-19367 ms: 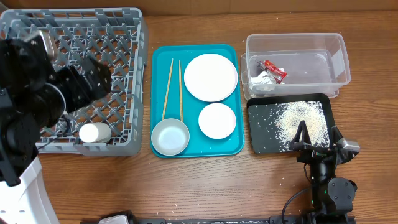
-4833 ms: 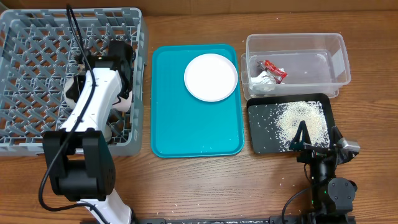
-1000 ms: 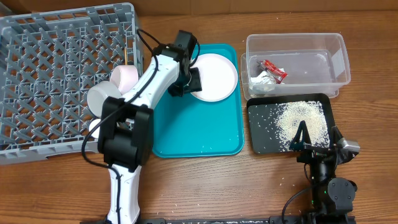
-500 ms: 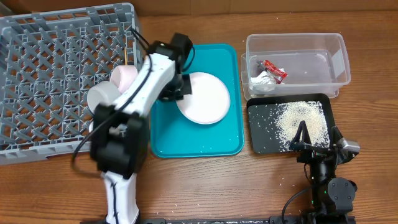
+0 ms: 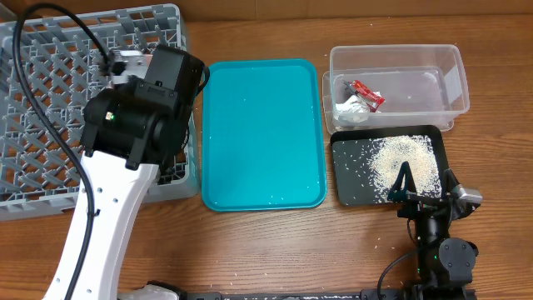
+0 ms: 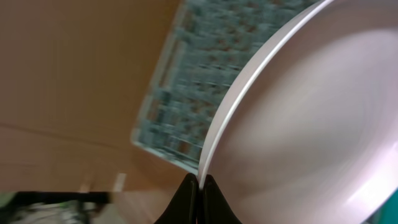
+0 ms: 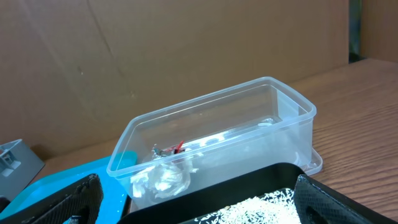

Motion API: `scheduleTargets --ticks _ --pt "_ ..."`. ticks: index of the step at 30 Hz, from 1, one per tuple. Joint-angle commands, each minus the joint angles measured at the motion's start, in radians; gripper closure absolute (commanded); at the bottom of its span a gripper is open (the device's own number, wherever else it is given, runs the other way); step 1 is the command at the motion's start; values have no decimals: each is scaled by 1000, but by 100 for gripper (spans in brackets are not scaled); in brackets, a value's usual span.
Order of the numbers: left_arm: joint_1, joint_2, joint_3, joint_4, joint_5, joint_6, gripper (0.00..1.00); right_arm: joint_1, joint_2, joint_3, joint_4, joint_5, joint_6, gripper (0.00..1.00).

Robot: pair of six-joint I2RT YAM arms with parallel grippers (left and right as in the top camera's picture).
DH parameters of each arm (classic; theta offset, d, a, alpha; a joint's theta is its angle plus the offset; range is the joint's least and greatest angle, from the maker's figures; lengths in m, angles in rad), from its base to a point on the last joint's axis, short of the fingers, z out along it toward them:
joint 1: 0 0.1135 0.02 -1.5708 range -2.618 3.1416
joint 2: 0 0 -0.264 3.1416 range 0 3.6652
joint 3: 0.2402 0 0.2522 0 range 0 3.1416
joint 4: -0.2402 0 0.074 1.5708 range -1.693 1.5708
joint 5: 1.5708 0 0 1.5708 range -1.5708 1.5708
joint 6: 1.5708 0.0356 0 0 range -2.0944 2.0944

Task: Sort waste into correct bins and load items into the dishwasher
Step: 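Carry the white plate to the dish rack and stand it upright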

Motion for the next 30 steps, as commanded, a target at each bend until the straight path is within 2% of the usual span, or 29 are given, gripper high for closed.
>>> scheduleTargets --ticks 1,7,12,15,22,27,30 --pt "7 23 0 -27 -355 7 96 -4 -10 -10 5 -1 0 0" --pt "78 40 -2 -26 -454 -32 96 -4 -10 -10 5 -1 0 0" --pt "202 55 -21 -17 -417 -109 96 -4 -10 -10 5 -1 0 0" --pt "300 66 -81 48 -383 -130 96 -4 -10 -10 5 -1 0 0" --pt "356 92 -260 261 -360 -36 96 -4 -10 -10 5 -1 0 0" --pt "370 150 -383 447 -359 87 96 -4 -10 -10 5 -2 0 0" --pt "370 197 -402 493 -340 103 96 -4 -10 -10 5 -1 0 0"
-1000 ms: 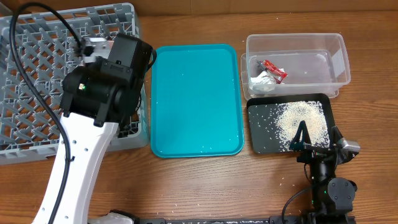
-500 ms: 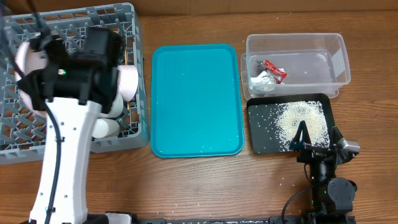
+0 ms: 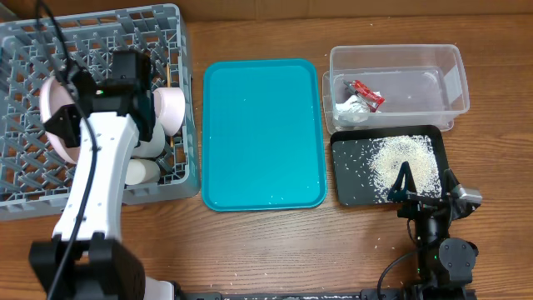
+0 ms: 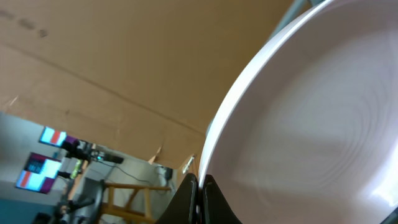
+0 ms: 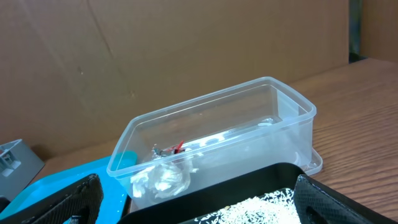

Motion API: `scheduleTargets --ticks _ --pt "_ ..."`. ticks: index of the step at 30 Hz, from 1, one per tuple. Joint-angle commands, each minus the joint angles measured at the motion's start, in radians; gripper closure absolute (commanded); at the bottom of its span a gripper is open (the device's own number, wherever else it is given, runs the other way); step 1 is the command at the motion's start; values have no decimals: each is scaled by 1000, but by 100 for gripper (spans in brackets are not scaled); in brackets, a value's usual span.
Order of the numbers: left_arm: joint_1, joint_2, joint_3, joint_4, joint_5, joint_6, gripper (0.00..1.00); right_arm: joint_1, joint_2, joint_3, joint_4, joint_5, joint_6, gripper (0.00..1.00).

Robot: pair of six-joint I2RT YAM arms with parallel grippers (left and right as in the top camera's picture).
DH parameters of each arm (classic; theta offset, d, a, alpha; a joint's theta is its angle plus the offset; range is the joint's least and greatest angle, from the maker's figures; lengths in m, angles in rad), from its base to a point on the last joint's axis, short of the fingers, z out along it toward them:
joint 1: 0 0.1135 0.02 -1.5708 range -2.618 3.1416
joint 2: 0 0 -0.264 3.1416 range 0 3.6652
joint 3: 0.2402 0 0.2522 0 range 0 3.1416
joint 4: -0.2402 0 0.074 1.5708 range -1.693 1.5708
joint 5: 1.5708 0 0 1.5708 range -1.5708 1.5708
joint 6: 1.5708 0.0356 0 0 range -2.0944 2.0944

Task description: Sort waste into correct bins and load items into the dishwasher

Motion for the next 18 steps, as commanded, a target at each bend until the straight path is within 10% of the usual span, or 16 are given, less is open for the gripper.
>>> scheduleTargets --ticks 1,7,8,11,18 --pt "10 54 -23 35 18 68 96 -4 -10 -11 5 -1 0 0" --pt "9 121 -23 69 65 88 95 -4 -10 -11 5 -1 0 0" --pt "6 121 -22 69 65 88 85 -4 -10 -11 4 -1 0 0" --pt "-4 97 -5 40 66 88 0 -4 -10 -11 5 -1 0 0" --pt "-90 -79 131 -59 229 105 0 -4 -10 -11 5 -1 0 0"
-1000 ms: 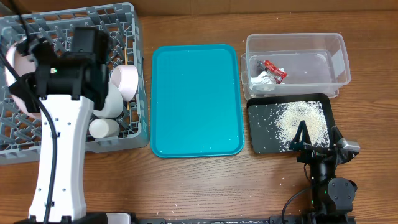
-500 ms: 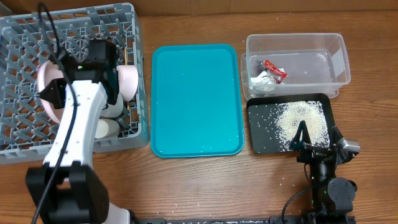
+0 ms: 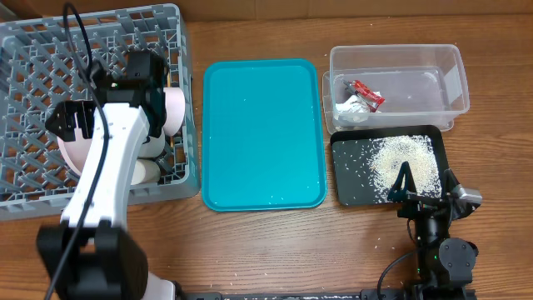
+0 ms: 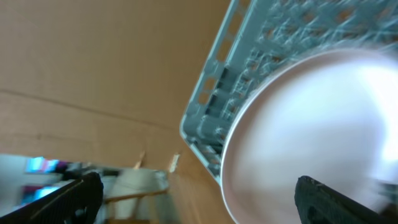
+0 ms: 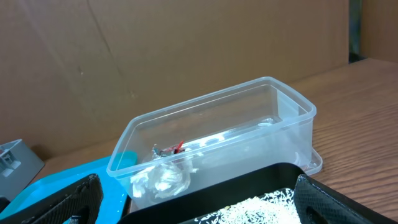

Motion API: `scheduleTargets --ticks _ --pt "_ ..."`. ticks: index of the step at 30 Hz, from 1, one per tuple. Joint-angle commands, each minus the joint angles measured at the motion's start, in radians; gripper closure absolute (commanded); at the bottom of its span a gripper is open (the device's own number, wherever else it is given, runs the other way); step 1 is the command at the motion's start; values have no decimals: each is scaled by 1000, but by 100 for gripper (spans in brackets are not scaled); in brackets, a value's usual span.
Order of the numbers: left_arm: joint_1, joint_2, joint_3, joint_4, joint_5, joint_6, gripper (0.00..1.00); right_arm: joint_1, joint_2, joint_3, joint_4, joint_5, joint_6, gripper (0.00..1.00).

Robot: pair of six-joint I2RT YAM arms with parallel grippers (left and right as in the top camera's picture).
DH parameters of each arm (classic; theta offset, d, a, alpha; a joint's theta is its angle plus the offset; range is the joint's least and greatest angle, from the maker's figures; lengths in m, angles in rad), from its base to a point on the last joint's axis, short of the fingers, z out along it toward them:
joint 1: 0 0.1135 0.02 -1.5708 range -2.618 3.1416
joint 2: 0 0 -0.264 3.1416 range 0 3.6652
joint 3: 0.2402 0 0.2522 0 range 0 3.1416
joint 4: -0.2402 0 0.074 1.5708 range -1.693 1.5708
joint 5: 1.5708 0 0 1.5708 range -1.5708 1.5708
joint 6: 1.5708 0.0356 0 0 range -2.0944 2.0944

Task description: Sort waste into correct bins and load items into the dishwasher

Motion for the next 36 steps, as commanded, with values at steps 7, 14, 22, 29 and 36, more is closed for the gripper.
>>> scheduleTargets --ticks 7,14,22,29,36 --pt "-180 -364 300 -252 662 85 0 -4 -10 -10 5 -1 0 0" --pt "-283 -528 313 -329 1194 80 0 -4 -10 -10 4 -1 0 0" --pt "-285 -574 313 -416 1284 87 0 -4 -10 -10 5 -1 0 0" --pt "-285 -621 310 -336 1059 111 0 -4 -10 -10 5 -1 0 0" --pt "-214 -857 92 74 1103 266 0 -4 -10 -10 5 -1 0 0"
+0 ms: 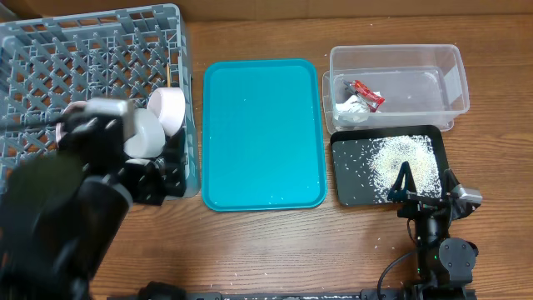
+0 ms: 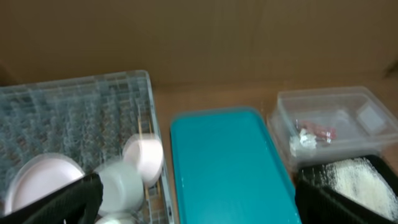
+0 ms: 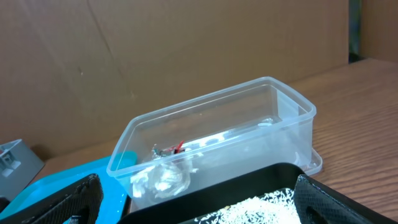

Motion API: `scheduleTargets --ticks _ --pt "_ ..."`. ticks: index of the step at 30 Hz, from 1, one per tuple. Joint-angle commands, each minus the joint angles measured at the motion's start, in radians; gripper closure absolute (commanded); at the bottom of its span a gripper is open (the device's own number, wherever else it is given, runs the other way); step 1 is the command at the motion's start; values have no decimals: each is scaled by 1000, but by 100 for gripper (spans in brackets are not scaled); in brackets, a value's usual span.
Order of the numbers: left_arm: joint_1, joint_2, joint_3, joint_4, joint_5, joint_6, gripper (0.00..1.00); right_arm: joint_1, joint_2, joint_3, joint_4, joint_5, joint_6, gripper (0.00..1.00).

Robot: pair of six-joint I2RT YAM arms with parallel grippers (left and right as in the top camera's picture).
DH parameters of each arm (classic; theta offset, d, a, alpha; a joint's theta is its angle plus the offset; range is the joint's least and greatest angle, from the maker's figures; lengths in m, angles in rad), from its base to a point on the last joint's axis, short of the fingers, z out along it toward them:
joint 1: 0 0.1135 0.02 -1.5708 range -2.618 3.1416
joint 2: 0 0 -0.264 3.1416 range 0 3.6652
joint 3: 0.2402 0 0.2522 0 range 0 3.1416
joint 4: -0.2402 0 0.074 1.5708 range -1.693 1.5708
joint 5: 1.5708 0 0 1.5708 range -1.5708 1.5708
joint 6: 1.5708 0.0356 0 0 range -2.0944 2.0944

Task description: Sort waste into correct bins and load items into the dishwasher

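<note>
A pink plate [image 2: 37, 180] stands in the grey dish rack [image 2: 74, 118], beside a white cup [image 2: 121, 185] and a pink cup [image 2: 146, 160]. My left gripper [image 2: 199, 190] is open and empty, high above the table and looking down over the teal tray [image 2: 227, 165]. In the overhead view the blurred left arm [image 1: 67, 208] hides the plate and the rack's front part. My right gripper [image 3: 199, 196] is open and empty, low over the black tray of rice [image 3: 273, 199], facing the clear bin [image 3: 217, 149] that holds wrappers [image 3: 163, 177].
The teal tray [image 1: 262, 133] lies between the rack [image 1: 92, 58] and the clear bin [image 1: 398, 83]. The black rice tray [image 1: 390, 162] sits in front of the bin, with the right gripper [image 1: 405, 185] at its front edge. More cups [image 1: 166, 112] line the rack's right side.
My left gripper, then open down at the rack by the pink plate, is now high up and facing the whole table. The plate stays in the rack. The right arm has not moved.
My left gripper was shut on the pink plate's rim over the rack's right side. Then it held the plate over the rack's left part. Then it was open with the plate standing in the rack, and now it is raised well away.
</note>
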Motion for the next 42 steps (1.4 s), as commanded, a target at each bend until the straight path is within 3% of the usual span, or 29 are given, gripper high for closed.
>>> scheduleTargets --ticks 1,13,18,24,34,42 --pt "52 -205 -224 186 19 87 0 -4 -10 -10 4 -1 1 0" --pt "58 -719 -1013 694 25 41 0 -4 -10 -10 4 -1 0 0" --pt "58 -850 -1248 870 24 41 0 -4 -10 -10 4 -1 0 0" --pt "58 -955 -1425 914 21 42 0 -4 -10 -10 4 -1 0 0" --pt "58 -954 -1621 983 17 44 0 -4 -10 -10 4 -1 0 0" --pt "58 -954 -1650 1060 14 45 0 -4 -10 -10 4 -1 0 0"
